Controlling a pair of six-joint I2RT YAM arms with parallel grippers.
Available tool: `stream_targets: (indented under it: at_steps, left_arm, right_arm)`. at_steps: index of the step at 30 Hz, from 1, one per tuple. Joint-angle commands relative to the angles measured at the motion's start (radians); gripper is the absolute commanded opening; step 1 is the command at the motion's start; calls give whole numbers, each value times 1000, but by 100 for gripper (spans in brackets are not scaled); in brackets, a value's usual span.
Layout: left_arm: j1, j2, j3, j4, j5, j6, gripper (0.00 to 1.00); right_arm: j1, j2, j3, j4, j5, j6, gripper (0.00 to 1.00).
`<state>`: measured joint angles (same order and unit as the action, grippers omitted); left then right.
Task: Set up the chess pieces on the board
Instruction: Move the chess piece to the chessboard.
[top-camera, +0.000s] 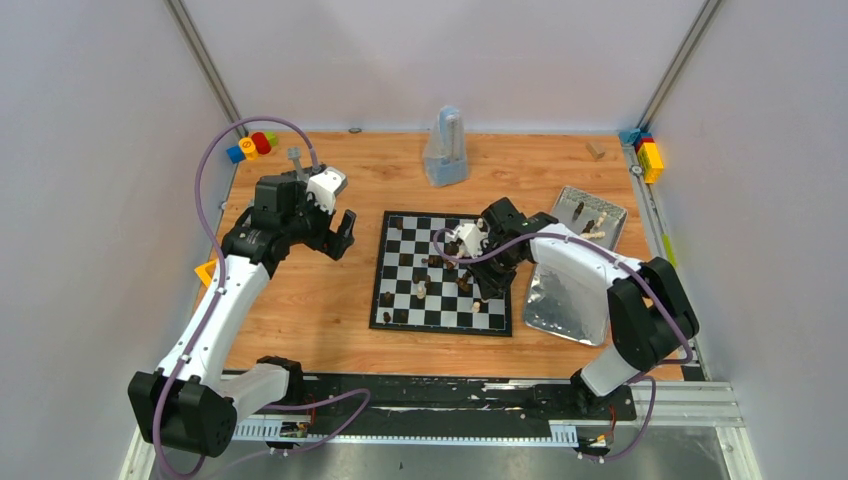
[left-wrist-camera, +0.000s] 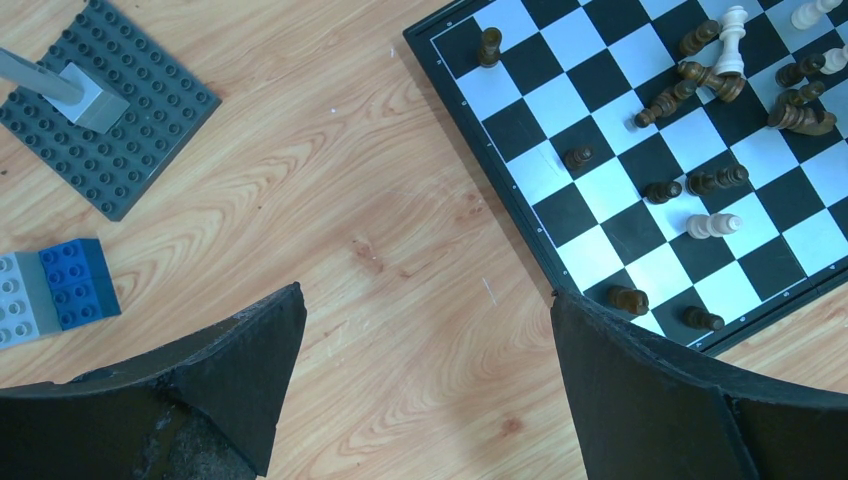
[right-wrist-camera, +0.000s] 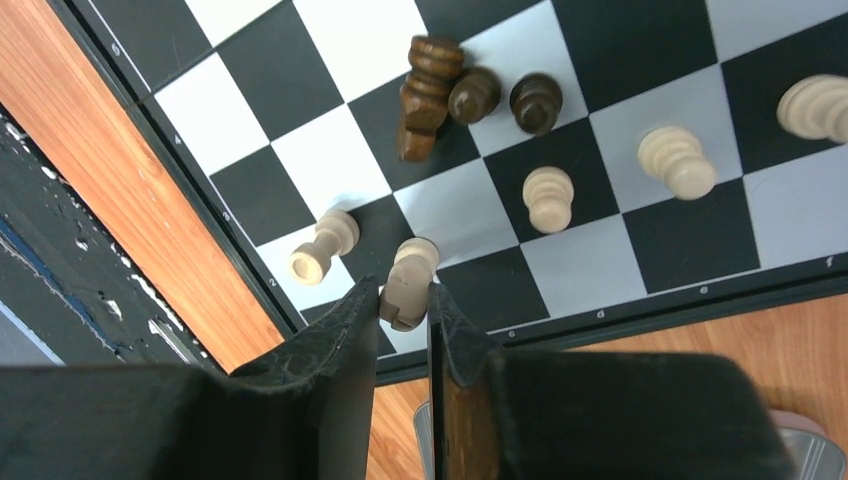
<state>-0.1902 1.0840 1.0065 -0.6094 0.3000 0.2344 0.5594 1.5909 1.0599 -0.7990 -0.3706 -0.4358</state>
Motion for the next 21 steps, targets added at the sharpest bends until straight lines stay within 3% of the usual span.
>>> stream_targets:
  at_steps: [1,16,18,21]
  left_arm:
    - [-2,-20,-3,22,-3,16,100]
    - [-2,-23,-5,24,-4,17,100]
    - [-2,-25,-6,24,-7,17,100]
    - [-2,-26,-5,24,-8,17,100]
  right_arm:
    - [-2,-68,-39,-20,40,-31,5]
    - [-7,-118,-104,-42,86,-45,5]
    - [-7,-118,-104,-41,85,-43,10]
    - [-7,-126,-91,-41,79,-34,28]
